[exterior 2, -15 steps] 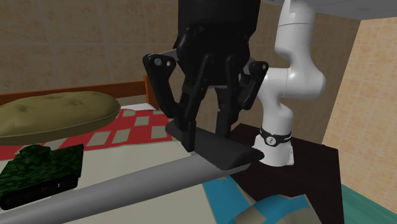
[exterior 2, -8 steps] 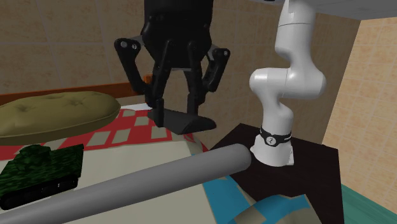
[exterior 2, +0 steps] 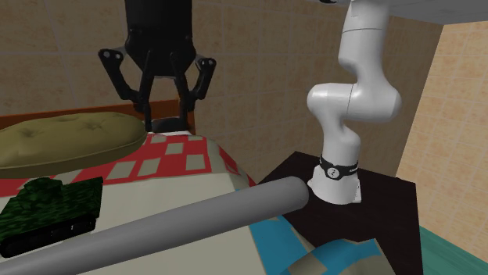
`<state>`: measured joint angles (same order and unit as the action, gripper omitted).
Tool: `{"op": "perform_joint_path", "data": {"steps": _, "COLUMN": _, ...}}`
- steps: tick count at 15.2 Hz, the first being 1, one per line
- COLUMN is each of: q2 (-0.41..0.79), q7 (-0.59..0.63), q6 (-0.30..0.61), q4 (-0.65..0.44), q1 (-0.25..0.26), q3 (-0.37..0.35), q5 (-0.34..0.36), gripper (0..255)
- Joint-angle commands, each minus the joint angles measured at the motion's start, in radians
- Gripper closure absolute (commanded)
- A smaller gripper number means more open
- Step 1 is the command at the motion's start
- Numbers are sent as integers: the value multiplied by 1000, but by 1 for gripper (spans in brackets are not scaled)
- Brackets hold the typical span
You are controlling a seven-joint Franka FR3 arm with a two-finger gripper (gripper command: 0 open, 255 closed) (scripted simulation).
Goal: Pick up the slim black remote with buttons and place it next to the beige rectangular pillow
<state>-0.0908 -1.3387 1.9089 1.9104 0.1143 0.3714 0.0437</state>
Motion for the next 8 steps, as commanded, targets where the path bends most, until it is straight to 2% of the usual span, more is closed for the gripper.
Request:
{"op": "perform_joint_path", "data": {"steps": 1, "q2": 7, "q7": -48, "q6": -1, "q4": -9, "q1": -19, "q3": 25, "q5": -5, "gripper": 255}}
{"op": "perform_joint_path", "data": {"steps": 8, "q2": 99, "q7": -240, "q6": -16, "q4": -108, "q1": -100, "q3": 121, "q5": -58, "gripper": 255}}
